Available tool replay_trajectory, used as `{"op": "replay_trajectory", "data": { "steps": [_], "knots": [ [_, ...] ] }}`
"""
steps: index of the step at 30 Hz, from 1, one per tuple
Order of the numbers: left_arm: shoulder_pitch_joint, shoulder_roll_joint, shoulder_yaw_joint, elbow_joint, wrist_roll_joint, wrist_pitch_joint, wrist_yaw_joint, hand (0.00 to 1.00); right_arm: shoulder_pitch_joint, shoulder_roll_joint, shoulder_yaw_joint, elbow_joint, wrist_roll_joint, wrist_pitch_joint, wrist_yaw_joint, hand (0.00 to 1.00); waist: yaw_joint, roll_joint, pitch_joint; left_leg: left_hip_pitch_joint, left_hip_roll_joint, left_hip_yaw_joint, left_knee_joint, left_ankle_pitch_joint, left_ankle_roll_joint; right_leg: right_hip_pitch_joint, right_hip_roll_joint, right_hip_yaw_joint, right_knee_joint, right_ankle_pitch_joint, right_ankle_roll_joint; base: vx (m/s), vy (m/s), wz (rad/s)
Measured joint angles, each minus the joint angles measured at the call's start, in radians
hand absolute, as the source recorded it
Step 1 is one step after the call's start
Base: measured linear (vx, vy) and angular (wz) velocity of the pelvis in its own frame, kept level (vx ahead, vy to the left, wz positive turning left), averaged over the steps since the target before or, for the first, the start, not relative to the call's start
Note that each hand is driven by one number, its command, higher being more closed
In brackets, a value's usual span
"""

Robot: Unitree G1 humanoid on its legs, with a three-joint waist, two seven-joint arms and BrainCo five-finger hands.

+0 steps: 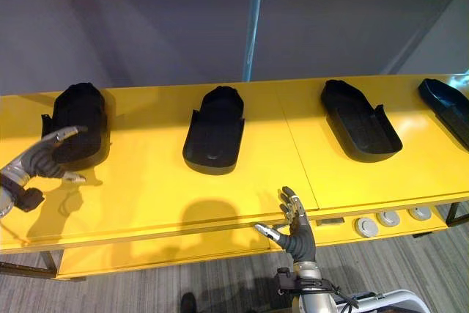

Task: Walk over and take plastic housings, then place them on the shelf

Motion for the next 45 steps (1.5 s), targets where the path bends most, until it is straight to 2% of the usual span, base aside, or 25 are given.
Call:
{"op": "replay_trajectory", "data": {
  "steps": [3,7,17,24,27,29,30,33,35,36,37,38,40,41,43,45],
  "knots": [
    [0.106,0.047,0.0,-0.054,-0.04,0.003,-0.076,0.0,0.015,-0.007,0.011,0.0,0.0,0.0,0.022,0.0,0.003,0.001,0.0,0.0,-0.001,-0.003,-0.003,0.0,0.001,0.003,-0.001,-0.01,0.0,0.0,0.0,-0.05,0.01,0.05],
    [0.202,0.051,0.004,-0.099,-0.087,0.004,-0.118,0.0,0.022,-0.012,0.01,0.004,0.0,0.001,0.033,0.0,0.02,0.001,-0.002,0.014,-0.002,-0.007,-0.002,0.001,0.001,0.019,-0.002,-0.015,-0.002,0.0,0.0,-0.03,0.003,0.04],
    [0.307,0.032,0.046,-0.118,-0.074,0.003,-0.119,0.0,0.04,-0.033,0.03,0.025,0.0,0.002,0.077,0.0,0.021,0.013,-0.046,0.015,-0.007,-0.024,-0.003,0.002,0.002,0.032,-0.004,-0.027,-0.009,0.0,0.0,-0.02,0.003,0.04],
    [0.376,0.021,0.12,-0.203,-0.07,0.001,-0.152,0.0,0.065,-0.034,0.028,0.025,0.0,0.002,0.096,0.0,0.024,0.022,-0.061,0.021,-0.008,-0.033,-0.004,0.003,0.004,0.049,-0.004,-0.043,-0.018,0.001,0.0,-0.03,-0.001,0.05],
    [0.376,0.013,0.148,-0.223,-0.088,-0.004,-0.145,0.0,0.063,-0.035,0.027,0.025,0.0,0.002,0.096,0.0,0.03,0.027,-0.075,0.022,-0.009,-0.035,-0.004,0.0,0.0,0.052,-0.004,-0.045,-0.02,0.001,0.0,0.0,0.0,0.0],
    [0.372,-0.022,0.186,-0.237,-0.121,-0.022,-0.101,0.0,0.062,-0.035,0.023,0.025,0.0,0.002,0.094,0.0,0.034,0.032,-0.082,0.022,-0.009,-0.036,-0.004,0.0,-0.001,0.053,-0.004,-0.046,-0.02,0.001,0.0,0.0,0.0,0.0],
    [0.371,-0.05,0.207,-0.246,-0.146,-0.032,-0.074,0.0,0.062,-0.034,0.019,0.025,0.0,0.002,0.094,0.0,0.036,0.035,-0.085,0.022,-0.009,-0.037,-0.004,-0.001,-0.002,0.053,-0.004,-0.046,-0.021,0.001,0.0,0.0,0.0,0.0],
    [0.359,-0.221,0.298,-0.291,-0.238,-0.065,0.001,0.0,0.054,-0.027,-0.046,0.021,0.002,0.002,0.086,0.0,0.046,0.044,-0.105,0.025,-0.011,-0.036,-0.004,0.001,0.001,0.058,-0.005,-0.046,-0.025,0.001,0.001,0.0,0.0,0.0],
    [0.344,-0.437,0.4,-0.341,-0.305,-0.095,0.07,0.0,0.033,-0.024,-0.104,0.014,0.006,0.001,0.064,0.0,0.046,0.046,-0.121,0.036,-0.011,-0.036,-0.004,0.001,0.001,0.071,-0.005,-0.046,-0.033,0.001,0.001,0.0,0.0,0.0],
    [0.342,-0.498,0.423,-0.355,-0.316,-0.104,0.092,0.0,0.026,-0.02,-0.116,0.011,0.007,0.001,0.058,0.0,0.045,0.046,-0.122,0.042,-0.011,-0.036,-0.004,0.001,0.0,0.075,-0.005,-0.045,-0.034,0.001,0.001,0.0,0.0,0.0],
    [0.341,-0.619,0.453,-0.39,-0.326,-0.12,0.144,0.0,0.013,-0.004,-0.141,-0.005,0.006,0.001,0.044,0.0,0.044,0.047,-0.122,0.052,-0.011,-0.036,-0.004,-0.001,-0.002,0.088,-0.005,-0.046,-0.035,0.001,0.001,0.0,0.0,0.0],
    [0.343,-0.681,0.459,-0.413,-0.325,-0.123,0.173,0.0,0.01,0.007,-0.156,-0.016,0.006,0.001,0.035,0.0,0.045,0.048,-0.122,0.057,-0.011,-0.037,-0.004,-0.002,-0.003,0.091,-0.005,-0.046,-0.036,0.001,0.001,-0.03,-0.007,0.03],
    [0.384,-0.933,0.451,-0.529,-0.316,-0.132,0.265,0.0,-0.026,0.044,-0.191,-0.026,0.004,-0.001,0.004,0.0,0.043,0.047,-0.132,0.06,-0.009,-0.039,-0.004,-0.01,-0.013,0.097,-0.003,-0.045,-0.038,0.0,0.001,-0.03,-0.001,0.03],
    [0.397,-0.984,0.44,-0.556,-0.313,-0.133,0.282,0.0,-0.035,0.052,-0.197,-0.026,0.004,-0.001,-0.001,0.0,0.043,0.048,-0.133,0.06,-0.009,-0.039,-0.004,-0.01,-0.013,0.098,-0.003,-0.045,-0.038,0.0,0.001,0.0,0.0,0.0],
    [0.453,-1.117,0.371,-0.637,-0.219,-0.145,0.375,0.0,-0.071,0.076,-0.213,-0.026,-0.002,-0.001,-0.037,0.0,0.043,0.05,-0.134,0.067,-0.009,-0.041,-0.004,-0.01,-0.013,0.105,-0.003,-0.045,-0.037,0.0,0.001,-0.03,-0.001,0.01],
    [0.478,-1.164,0.336,-0.687,-0.177,-0.15,0.414,0.0,-0.093,0.082,-0.213,-0.026,-0.002,-0.001,-0.057,0.0,0.042,0.051,-0.134,0.074,-0.008,-0.039,-0.003,-0.01,-0.013,0.103,-0.003,-0.042,-0.034,-0.001,0.003,-0.05,0.002,-0.03]
  ]
}}
